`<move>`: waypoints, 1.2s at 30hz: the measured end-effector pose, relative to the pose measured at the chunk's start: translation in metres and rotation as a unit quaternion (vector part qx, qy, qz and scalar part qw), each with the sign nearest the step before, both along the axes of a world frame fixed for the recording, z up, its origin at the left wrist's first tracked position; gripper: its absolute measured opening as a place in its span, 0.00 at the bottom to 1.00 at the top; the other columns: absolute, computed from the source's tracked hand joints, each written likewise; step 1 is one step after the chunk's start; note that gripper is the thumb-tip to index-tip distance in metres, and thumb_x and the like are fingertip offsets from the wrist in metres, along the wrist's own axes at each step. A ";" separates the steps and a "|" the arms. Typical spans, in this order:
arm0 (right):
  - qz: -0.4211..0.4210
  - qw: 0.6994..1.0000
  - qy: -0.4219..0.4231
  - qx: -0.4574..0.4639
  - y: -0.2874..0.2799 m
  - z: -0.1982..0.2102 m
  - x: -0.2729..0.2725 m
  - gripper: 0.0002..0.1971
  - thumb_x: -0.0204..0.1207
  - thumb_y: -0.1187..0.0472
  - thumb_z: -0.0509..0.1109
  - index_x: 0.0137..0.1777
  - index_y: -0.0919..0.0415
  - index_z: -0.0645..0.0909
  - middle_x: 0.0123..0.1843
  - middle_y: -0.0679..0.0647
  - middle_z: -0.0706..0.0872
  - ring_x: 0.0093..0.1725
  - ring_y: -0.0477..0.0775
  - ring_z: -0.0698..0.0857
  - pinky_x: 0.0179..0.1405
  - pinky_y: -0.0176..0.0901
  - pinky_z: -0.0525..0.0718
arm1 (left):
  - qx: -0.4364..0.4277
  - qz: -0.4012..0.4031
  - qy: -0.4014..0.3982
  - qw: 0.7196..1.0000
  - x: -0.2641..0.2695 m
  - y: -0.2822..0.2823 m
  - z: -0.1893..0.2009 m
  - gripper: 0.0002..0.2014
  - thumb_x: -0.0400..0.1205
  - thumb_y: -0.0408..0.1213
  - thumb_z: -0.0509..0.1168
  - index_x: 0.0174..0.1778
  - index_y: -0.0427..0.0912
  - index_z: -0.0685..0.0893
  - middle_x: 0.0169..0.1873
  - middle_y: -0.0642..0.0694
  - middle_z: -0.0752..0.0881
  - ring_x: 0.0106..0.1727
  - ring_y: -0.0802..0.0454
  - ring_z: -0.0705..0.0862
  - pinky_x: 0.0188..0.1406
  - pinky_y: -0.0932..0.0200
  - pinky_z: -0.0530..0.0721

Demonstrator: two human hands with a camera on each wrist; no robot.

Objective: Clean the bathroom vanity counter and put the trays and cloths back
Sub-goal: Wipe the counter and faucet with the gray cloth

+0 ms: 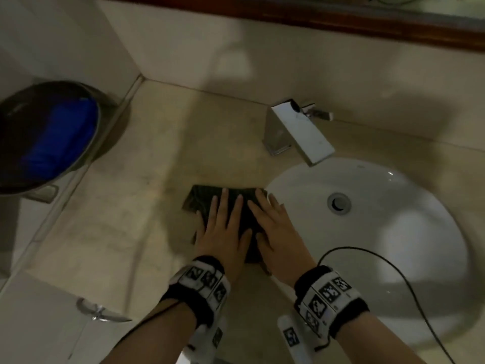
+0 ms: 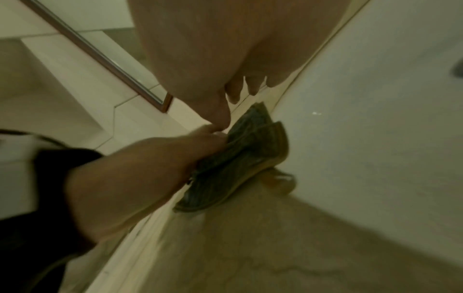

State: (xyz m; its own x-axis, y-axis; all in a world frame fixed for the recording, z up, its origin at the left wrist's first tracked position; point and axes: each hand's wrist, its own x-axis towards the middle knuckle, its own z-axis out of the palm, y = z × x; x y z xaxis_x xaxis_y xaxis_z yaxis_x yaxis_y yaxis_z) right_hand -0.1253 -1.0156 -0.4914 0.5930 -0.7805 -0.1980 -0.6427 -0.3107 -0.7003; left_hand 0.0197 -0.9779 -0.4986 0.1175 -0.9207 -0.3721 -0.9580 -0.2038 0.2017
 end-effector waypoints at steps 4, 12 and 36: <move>-0.057 0.998 0.005 0.032 -0.009 -0.011 -0.026 0.30 0.84 0.66 0.57 0.84 0.52 0.53 0.83 0.39 0.41 0.82 0.43 0.37 0.84 0.45 0.39 | 0.025 -0.017 -0.072 0.997 -0.012 -0.034 -0.012 0.39 0.82 0.65 0.38 0.81 0.50 0.27 0.80 0.44 0.26 0.82 0.43 0.29 0.78 0.33 0.33; -0.192 0.977 0.002 0.097 -0.027 -0.017 -0.041 0.27 0.85 0.61 0.58 0.83 0.49 0.59 0.85 0.40 0.53 0.84 0.44 0.49 0.76 0.31 0.45 | -0.023 -0.055 -0.095 0.994 -0.009 -0.104 -0.019 0.45 0.80 0.65 0.50 0.83 0.48 0.33 0.82 0.43 0.32 0.83 0.41 0.35 0.78 0.31 0.36; -0.316 0.908 -0.150 0.230 -0.041 0.004 -0.009 0.20 0.85 0.54 0.59 0.77 0.51 0.71 0.57 0.45 0.84 0.50 0.41 0.82 0.52 0.19 0.77 | -0.080 -0.129 -0.064 0.986 -0.011 -0.092 -0.021 0.37 0.80 0.51 0.57 0.83 0.38 0.57 0.82 0.35 0.58 0.80 0.35 0.61 0.72 0.28 0.63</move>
State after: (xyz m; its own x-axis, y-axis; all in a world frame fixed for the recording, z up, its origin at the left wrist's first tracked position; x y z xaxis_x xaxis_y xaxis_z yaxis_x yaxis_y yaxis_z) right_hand -0.1347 -1.0568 -0.4870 0.1371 -0.8589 -0.4935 -0.3506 0.4239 -0.8351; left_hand 0.0089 -1.0695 -0.5198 -0.0927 -0.9717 -0.2171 -0.9935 0.0757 0.0852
